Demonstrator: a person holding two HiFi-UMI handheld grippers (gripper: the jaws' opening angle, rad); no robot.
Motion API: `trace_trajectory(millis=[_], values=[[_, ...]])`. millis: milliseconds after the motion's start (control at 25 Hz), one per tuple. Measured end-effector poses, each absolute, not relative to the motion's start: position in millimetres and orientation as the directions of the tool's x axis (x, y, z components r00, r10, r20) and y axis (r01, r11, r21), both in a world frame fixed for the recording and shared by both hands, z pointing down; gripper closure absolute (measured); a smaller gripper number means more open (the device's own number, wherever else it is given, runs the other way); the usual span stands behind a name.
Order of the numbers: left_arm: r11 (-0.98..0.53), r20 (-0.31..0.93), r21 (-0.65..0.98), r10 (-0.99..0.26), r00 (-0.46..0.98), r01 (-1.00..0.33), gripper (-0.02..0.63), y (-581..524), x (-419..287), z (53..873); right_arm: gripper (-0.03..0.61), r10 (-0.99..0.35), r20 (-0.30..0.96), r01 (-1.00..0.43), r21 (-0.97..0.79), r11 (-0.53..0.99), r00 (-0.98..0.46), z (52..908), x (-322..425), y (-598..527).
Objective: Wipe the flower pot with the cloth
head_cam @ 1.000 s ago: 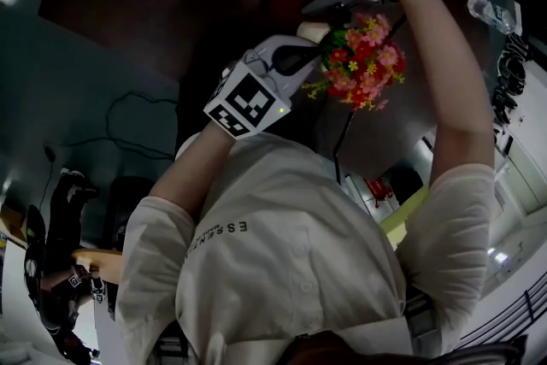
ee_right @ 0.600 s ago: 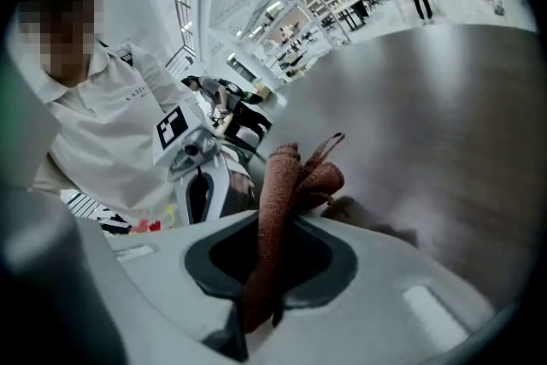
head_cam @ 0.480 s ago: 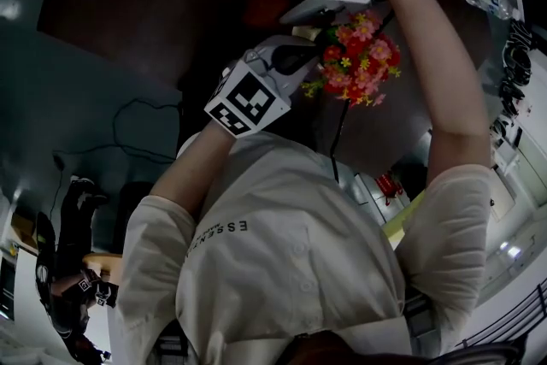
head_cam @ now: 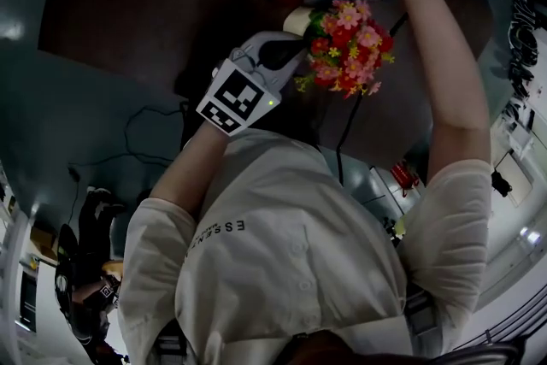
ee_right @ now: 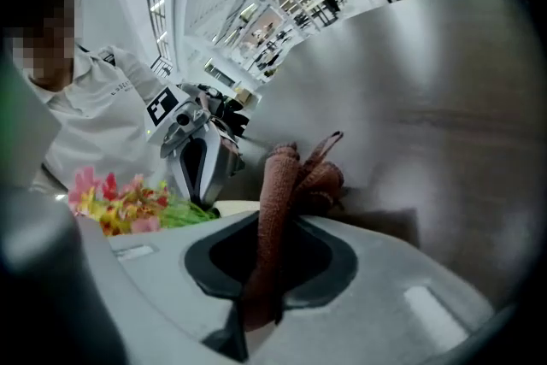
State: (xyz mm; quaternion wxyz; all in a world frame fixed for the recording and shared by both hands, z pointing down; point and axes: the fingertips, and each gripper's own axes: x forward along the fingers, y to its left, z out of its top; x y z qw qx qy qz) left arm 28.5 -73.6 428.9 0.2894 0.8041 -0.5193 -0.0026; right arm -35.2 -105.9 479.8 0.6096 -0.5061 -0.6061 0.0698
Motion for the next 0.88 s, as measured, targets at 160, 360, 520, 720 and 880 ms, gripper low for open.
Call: trace_trajectory(millis=[160,360,520,720,880], values=[[-0.336,0.315,0.438,-0.812,0.492,-0.834,0.598,-72,29,427,0.528,0.740,0.672,0.463,-0.646,0.607,-0.032,470,-17,-145],[-0.345,0.189,0.315,-0.890,0.415,-0.884,0.598,-75,1,391,0.528,0.456,0.574,0.230,-0.423,0.876,-0.681,411,-3,-221],[-0.521,0.186,0.302,-0.789,0.585,-0.798,0.321,-73,-4,391,0.528,0.148,0.428,0.015,-0.300,0.954,-0.891,349,64,-220],[-0.755,0.212,0.265,-0.562,0.800,-0.600,0.121,-70,3,409,0.528,-0.034,0.462,-0.201,-0.317,0.927,-0.886,355,147,-165],[-0.877,0.255,0.182,-0.394,0.883,-0.444,0.092,-72,7,423,0.528,-0.144,0.542,-0.382,-0.357,0.852,-0.828,394,173,-123]])
